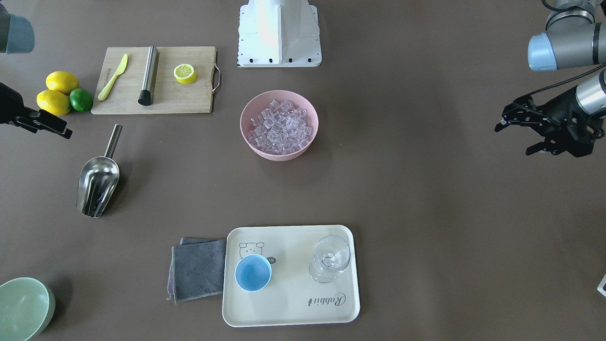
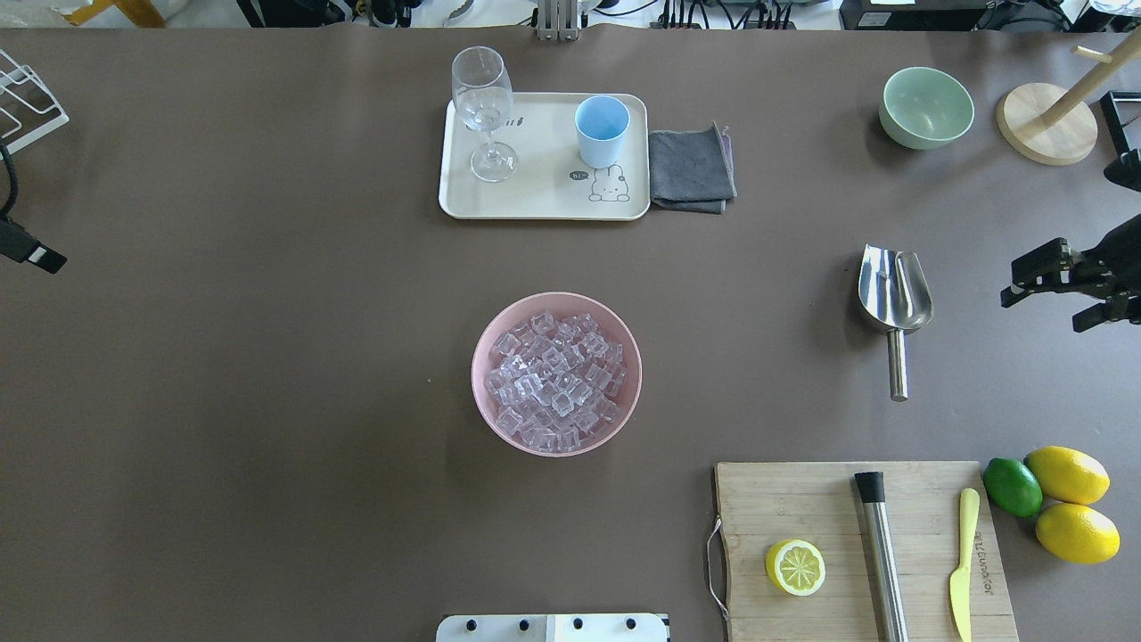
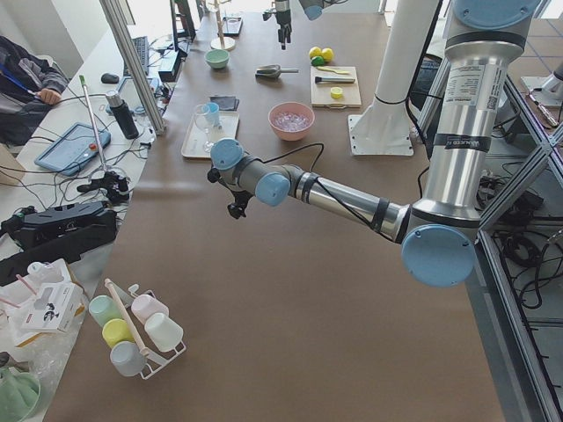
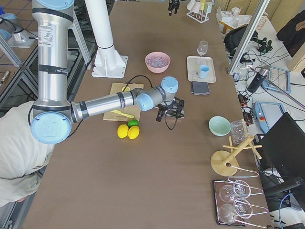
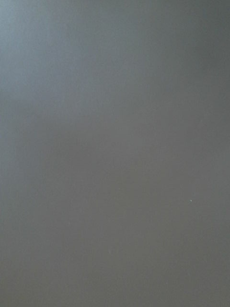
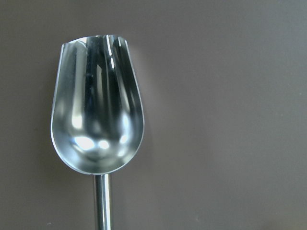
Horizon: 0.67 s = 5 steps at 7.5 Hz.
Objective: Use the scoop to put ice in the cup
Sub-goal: 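Move the right gripper to the metal scoop while the left gripper approaches the pink bowl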
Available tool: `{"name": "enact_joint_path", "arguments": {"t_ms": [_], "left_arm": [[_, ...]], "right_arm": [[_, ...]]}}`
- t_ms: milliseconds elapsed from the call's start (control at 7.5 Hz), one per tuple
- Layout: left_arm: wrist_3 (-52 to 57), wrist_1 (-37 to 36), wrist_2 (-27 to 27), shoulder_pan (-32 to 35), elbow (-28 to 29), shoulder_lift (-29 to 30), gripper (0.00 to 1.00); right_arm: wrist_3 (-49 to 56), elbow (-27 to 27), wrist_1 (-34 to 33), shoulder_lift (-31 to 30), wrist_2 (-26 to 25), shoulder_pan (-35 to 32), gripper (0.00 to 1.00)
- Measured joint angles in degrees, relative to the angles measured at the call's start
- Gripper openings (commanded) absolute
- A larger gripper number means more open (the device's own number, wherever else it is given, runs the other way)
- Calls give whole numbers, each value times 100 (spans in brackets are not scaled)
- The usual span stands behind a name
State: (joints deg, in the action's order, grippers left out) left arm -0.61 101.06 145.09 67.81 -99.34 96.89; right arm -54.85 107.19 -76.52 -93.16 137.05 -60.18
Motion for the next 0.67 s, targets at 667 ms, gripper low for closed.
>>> {"name": "enact_joint_path", "arguments": {"t_ms": [667], "left_arm": [[-1085, 235, -2, -1410, -81, 1065, 98]], "right_arm": [[-541, 53, -18, 280, -548, 1159, 100]]}}
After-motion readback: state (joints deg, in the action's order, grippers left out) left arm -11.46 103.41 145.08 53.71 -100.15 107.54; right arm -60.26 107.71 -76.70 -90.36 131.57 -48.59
